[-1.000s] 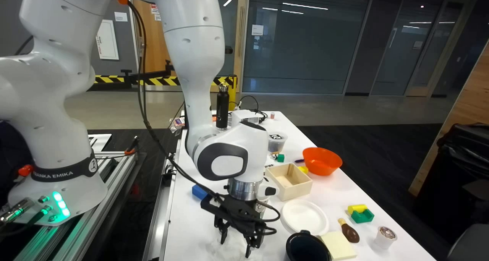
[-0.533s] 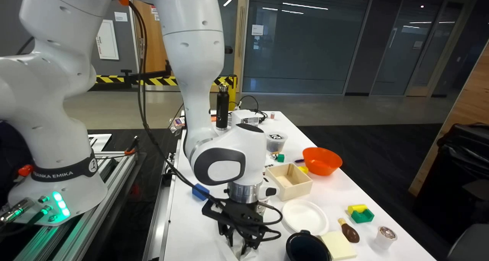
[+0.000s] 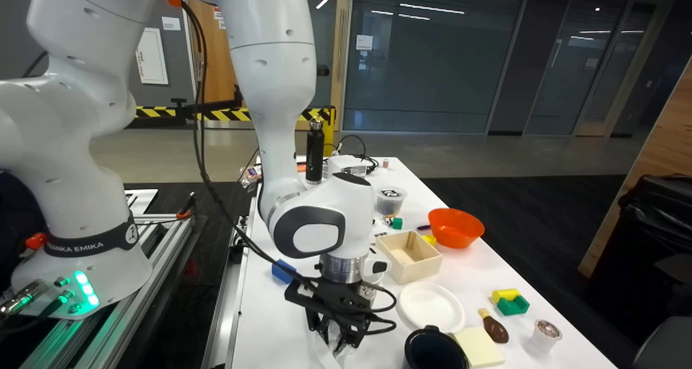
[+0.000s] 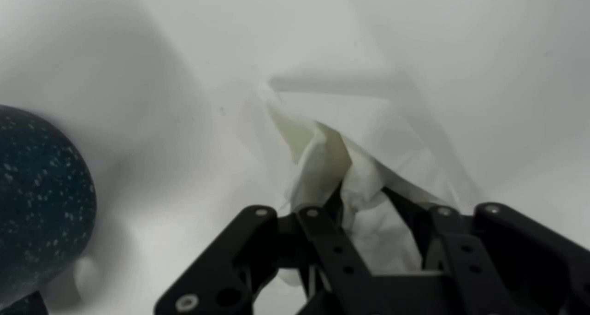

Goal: Move the napkin backwards.

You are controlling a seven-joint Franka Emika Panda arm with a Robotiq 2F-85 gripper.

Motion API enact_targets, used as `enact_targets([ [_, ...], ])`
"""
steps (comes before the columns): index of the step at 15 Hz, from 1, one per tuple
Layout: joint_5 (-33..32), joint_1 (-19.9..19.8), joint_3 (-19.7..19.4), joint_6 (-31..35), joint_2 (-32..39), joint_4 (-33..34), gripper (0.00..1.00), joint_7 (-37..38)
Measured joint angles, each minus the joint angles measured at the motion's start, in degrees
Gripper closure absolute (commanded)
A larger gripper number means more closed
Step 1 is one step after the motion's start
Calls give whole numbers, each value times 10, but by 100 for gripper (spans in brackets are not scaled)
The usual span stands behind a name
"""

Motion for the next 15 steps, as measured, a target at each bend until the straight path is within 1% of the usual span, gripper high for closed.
enact_targets([
  [4, 2, -1, 17, -42, -19, -13, 97, 0],
  [8, 16, -8, 38, -79, -42, -13, 97, 0],
  [11, 33, -17, 47, -82, -54, -7, 97, -2],
  [15, 69, -38, 58, -82, -55, 24, 97, -10],
])
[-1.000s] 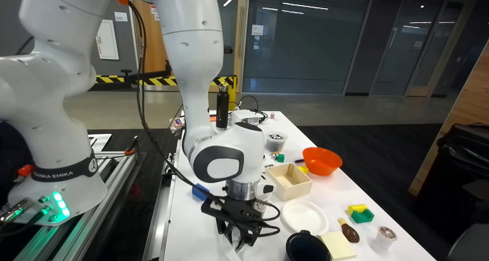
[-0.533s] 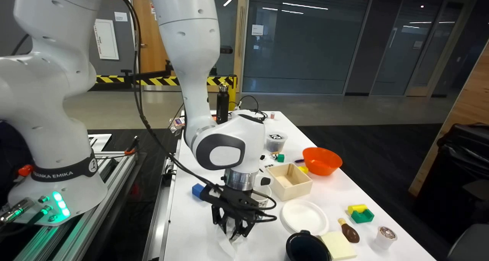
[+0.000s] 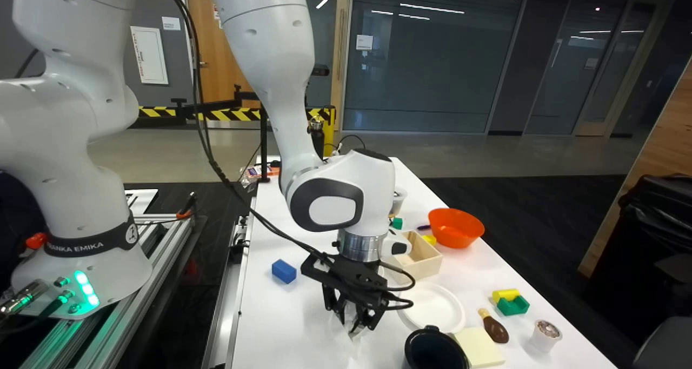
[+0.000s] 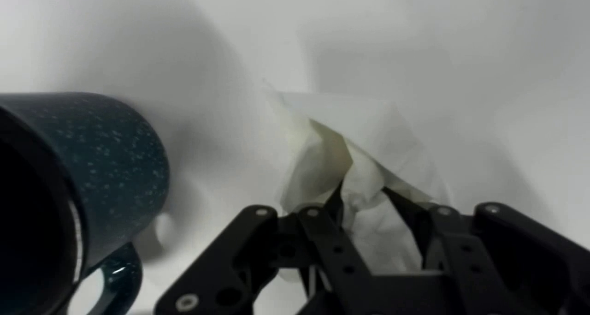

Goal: Move the napkin backwards.

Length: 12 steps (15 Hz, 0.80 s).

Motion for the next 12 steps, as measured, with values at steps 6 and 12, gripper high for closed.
enact_targets([
  [6, 45, -17, 5, 0, 21, 55, 97, 1],
  [12, 46, -17, 0, 0, 75, 93, 64, 15],
])
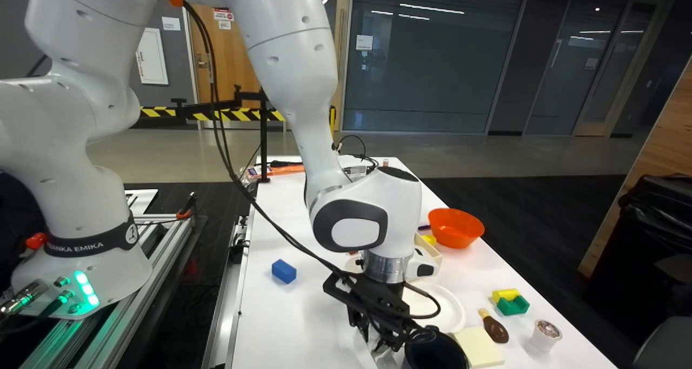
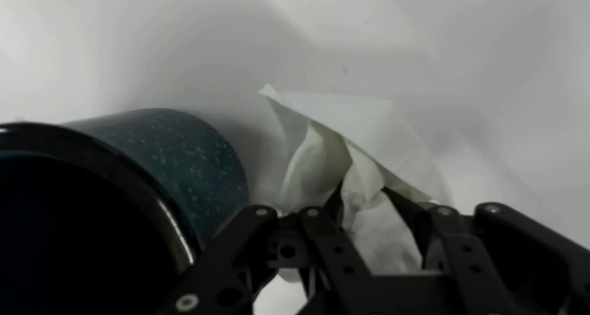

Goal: Move the napkin backwards.

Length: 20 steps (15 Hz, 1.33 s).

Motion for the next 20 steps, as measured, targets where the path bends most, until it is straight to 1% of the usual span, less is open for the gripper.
enact_targets([
  [1, 0, 1, -1, 0, 8, 4, 63, 3],
  [2, 0, 2, -2, 0, 14, 8, 58, 6],
  [6, 0, 10, -6, -7, 19, 11, 30, 8],
  [10, -1, 19, -6, -32, 0, 8, 2, 8],
  [11, -1, 21, -6, -39, -9, 4, 0, 8],
  [14, -1, 28, -6, -72, -42, -11, 0, 9],
  [20, -1, 47, -6, -226, -113, -29, 0, 20],
])
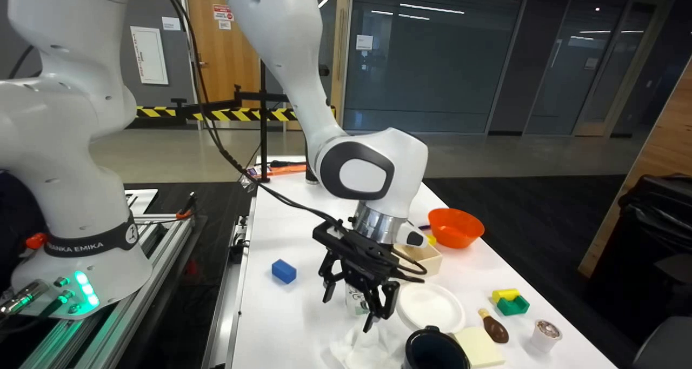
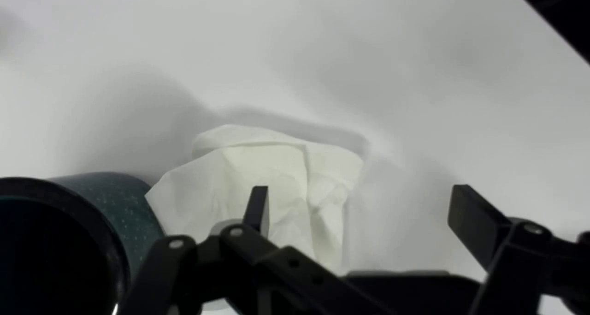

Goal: Move the napkin backwards.

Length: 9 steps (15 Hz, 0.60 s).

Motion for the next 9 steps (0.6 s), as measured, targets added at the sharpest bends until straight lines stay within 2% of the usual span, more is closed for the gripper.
enact_targets([
  [4, -1, 13, 0, -62, -43, -16, 0, 0],
  [9, -1, 20, 3, -75, -83, -40, 0, 0],
])
